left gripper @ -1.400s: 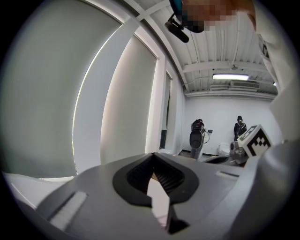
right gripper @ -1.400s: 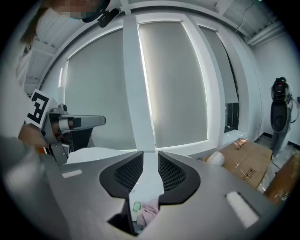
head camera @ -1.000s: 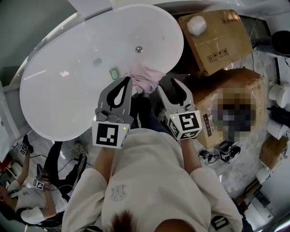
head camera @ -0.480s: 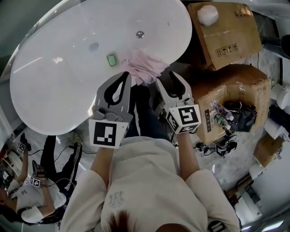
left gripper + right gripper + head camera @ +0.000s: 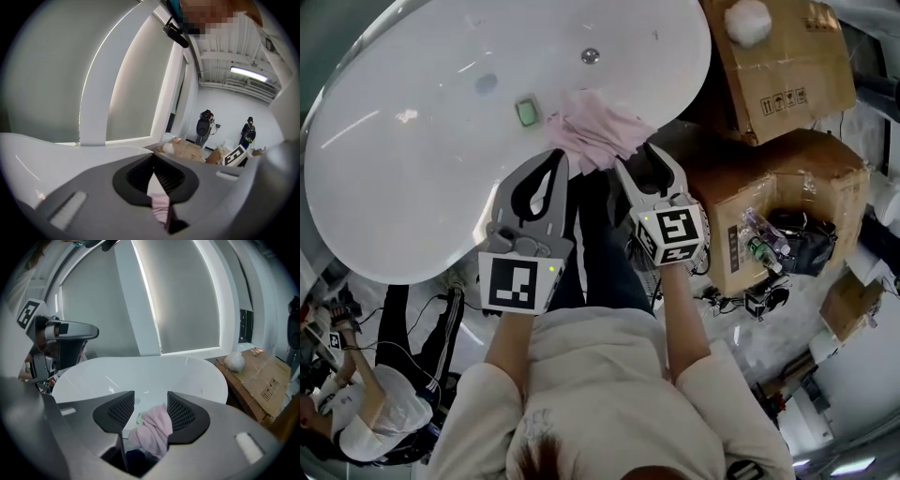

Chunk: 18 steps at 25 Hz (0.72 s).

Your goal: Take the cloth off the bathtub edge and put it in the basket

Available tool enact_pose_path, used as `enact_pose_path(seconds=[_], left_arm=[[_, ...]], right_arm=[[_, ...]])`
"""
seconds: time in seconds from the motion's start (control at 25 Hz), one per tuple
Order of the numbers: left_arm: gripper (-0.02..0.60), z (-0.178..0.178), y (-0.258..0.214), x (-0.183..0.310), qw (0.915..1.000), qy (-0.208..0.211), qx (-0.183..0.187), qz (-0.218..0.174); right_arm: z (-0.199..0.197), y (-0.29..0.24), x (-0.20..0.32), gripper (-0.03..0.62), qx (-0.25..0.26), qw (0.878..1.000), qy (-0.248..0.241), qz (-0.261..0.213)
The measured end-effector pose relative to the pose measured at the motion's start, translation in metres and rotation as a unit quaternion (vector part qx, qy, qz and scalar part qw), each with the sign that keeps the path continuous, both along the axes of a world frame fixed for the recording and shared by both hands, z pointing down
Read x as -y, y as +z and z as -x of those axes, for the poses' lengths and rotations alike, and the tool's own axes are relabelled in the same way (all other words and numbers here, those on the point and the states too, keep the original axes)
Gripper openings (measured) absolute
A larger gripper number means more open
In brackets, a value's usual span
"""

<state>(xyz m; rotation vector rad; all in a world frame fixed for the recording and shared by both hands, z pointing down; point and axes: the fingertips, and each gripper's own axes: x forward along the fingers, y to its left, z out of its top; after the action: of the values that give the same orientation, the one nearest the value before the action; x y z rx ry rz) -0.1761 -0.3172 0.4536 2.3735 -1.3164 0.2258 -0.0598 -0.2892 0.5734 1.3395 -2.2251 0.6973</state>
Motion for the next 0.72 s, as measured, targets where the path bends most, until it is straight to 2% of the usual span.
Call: enact_pose_path(seconds=[0.24,0.28,0.4,0.48,0.72], left_arm=[[0.049,-0.002,0.029,0.003,0.9998,-0.004,-0.002,0.018],[0.049,-0.001,0.034,0.003,0.9998,-0.007,-0.001,0.019],[0.049,0.003,0.047,0.006,0.9995,-0.019,-0.002,0.023],[0.049,0.005,0.058,0.006,0.9994,-0.023,0.001,0.024],[0.049,-0.002,0.092,0.004,0.9985,-0.032,-0.008,0.044]], right_arm=[[0.003,0.045,-0.002,0.206,-0.03,0.998,-0.034,0.033],[0.004,0.054,-0.004,0.259,-0.033,0.998,-0.044,0.044],[0.006,0.079,-0.005,0.342,-0.042,0.995,-0.068,0.067],[0.004,0.095,-0.004,0.374,-0.052,0.994,-0.072,0.071],[-0.002,0.138,0.0,0.407,-0.069,0.992,-0.058,0.083]])
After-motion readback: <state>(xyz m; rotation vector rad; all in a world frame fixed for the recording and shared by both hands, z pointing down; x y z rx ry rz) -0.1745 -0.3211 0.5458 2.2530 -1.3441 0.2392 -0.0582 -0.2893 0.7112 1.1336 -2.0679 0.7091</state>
